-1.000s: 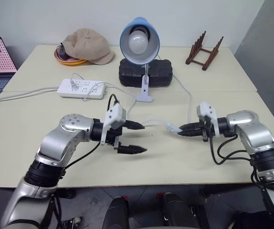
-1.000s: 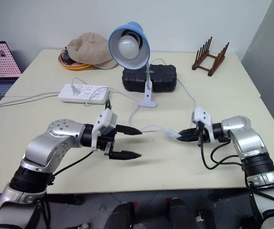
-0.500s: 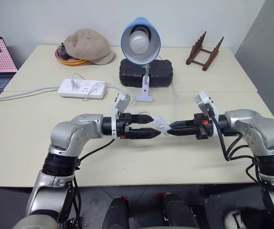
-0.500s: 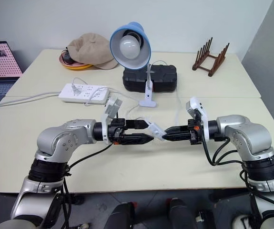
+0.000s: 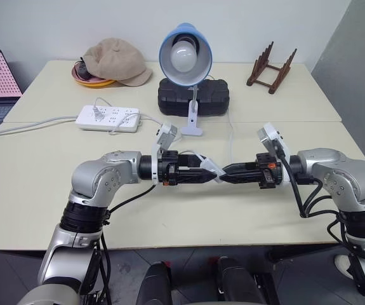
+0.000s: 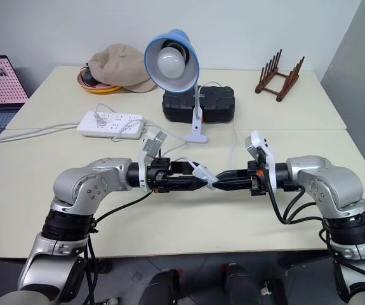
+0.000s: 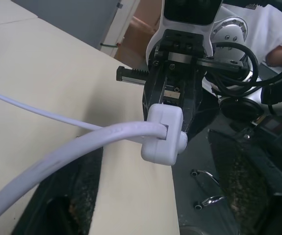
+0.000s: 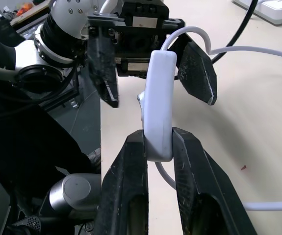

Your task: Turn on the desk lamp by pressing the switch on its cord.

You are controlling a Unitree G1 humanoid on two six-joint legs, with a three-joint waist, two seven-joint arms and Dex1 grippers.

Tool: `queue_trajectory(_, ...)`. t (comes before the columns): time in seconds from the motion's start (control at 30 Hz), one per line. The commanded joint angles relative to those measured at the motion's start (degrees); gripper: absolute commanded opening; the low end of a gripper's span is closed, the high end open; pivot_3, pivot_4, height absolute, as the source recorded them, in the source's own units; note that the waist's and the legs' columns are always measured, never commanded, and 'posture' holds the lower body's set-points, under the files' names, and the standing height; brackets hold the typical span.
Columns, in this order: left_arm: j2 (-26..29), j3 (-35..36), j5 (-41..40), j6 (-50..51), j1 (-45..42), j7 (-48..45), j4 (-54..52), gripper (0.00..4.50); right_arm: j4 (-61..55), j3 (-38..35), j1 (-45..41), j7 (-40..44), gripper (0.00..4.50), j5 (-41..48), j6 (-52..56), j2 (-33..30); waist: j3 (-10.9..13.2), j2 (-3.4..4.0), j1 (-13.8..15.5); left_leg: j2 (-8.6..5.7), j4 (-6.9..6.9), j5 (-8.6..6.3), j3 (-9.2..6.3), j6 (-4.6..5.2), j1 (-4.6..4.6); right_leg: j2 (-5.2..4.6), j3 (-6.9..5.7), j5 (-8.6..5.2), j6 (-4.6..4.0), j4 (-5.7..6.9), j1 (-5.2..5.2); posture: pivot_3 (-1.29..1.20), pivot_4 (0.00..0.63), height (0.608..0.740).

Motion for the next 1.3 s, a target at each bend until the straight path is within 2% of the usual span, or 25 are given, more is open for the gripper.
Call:
queue_trajectory(0.03, -0.21, 1.01, -1.73, 0.27, -1.41, -0.44, -1.09, 2.39, -1.91, -1.35, -0.53, 0.06, 0.36, 1.19, -0.53, -0.95, 0.0, 0.0, 0.0, 0.0, 0.0, 0.0, 0.0, 0.0, 0.0, 0.0, 0.0, 0.0, 0.0, 0.0, 0.0, 0.0, 0.15, 0.74)
queue_trajectory(0.3, 0.74, 1.72, -3.51, 1.51, -1.08, -0.74, -2.25, 0.78, -1.65, -1.31, 0.13, 0.25, 0.36, 1.05, -1.11, -1.57, 0.0, 0.0, -0.01, 0.0, -0.01, 0.0, 0.0, 0.0, 0.0, 0.0, 0.0, 0.0, 0.0, 0.0, 0.0, 0.0, 0.15, 0.74)
queue_trajectory(0.37, 0.89, 1.84, -3.93, 1.67, -1.05, -0.82, -2.4, 0.58, -1.64, -1.31, 0.2, 0.23, 0.36, 1.03, -1.19, -1.58, 0.0, 0.0, -0.01, 0.0, -0.01, 0.0, 0.0, 0.0, 0.0, 0.0, 0.0, 0.0, 0.0, 0.0, 0.0, 0.0, 0.15, 0.74)
queue_trajectory(0.5, 0.82, 2.2, -5.42, 2.56, -1.22, -0.93, -2.46, 0.46, -1.48, -1.35, 0.07, 0.12, 0.36, 0.98, -1.36, -1.39, 0.0, 0.0, -0.01, 0.0, -0.01, 0.0, 0.0, 0.0, 0.0, 0.0, 0.0, 0.0, 0.0, -0.01, 0.0, 0.0, 0.15, 0.74)
queue_trajectory(0.63, 0.58, 0.64, -1.92, -0.45, -0.85, 1.31, -2.67, 0.45, -1.23, -1.31, -0.29, -0.13, 0.36, 0.93, -1.67, -1.24, 0.0, 0.0, -0.01, 0.0, -0.01, 0.0, 0.0, 0.0, 0.0, 0.0, 0.0, 0.0, 0.0, -0.01, 0.0, 0.0, 0.15, 0.74)
queue_trajectory(0.7, 0.88, 0.7, -3.05, 0.5, -0.67, 0.13, -2.44, 1.15, -1.0, -1.26, -0.52, -0.2, 0.36, 0.82, -1.83, -1.15, 0.0, 0.0, 0.0, 0.0, -0.01, 0.0, 0.0, 0.0, 0.0, 0.0, 0.0, 0.0, 0.0, -0.02, 0.0, 0.0, 0.15, 0.74)
queue_trajectory(0.93, 3.21, 1.44, -2.99, 1.08, 1.08, 0.11, -3.48, 2.53, 1.27, -0.61, -2.12, -0.4, 0.36, -0.31, -3.35, -0.45, 0.0, 0.0, -0.13, 0.0, -0.01, 0.0, 0.0, 0.0, 0.01, 0.0, 0.0, 0.0, 0.0, -0.01, -0.01, 0.0, 0.15, 0.74)
queue_trajectory(1.07, 7.68, 4.17, -1.66, -0.42, 5.64, 1.3, -6.14, 3.31, 5.4, 1.28, -4.66, 0.18, 0.36, -2.63, -6.15, 1.17, 0.0, 0.0, -0.39, 0.01, -0.02, 0.0, 0.02, 0.0, 0.0, 0.0, 0.02, 0.0, -0.01, -0.01, -0.02, 0.0, 0.15, 0.74)
queue_trajectory(1.27, 16.8, 11.54, 1.88, -5.62, 14.15, 3.41, -11.69, 4.44, 18.45, 9.73, -10.09, -0.99, 0.36, -16.48, -19.11, 4.65, 0.01, -0.01, -1.16, 0.05, -0.09, 0.0, 0.05, 0.0, 0.01, 0.02, 0.03, -0.02, -0.05, 0.03, -0.12, 0.0, 0.15, 0.74)
queue_trajectory(1.3, 18.01, 12.66, 3.16, -7.19, 15.05, 3.93, -12.38, 4.49, 21.32, 11.2, -11.14, -1.34, 0.36, -19.12, -22.01, 5.53, 0.01, 0.0, -0.86, 0.05, -0.08, 0.0, 0.05, 0.0, 0.01, 0.02, 0.03, -0.04, -0.08, 0.0, -0.13, 0.0, 0.15, 0.74)
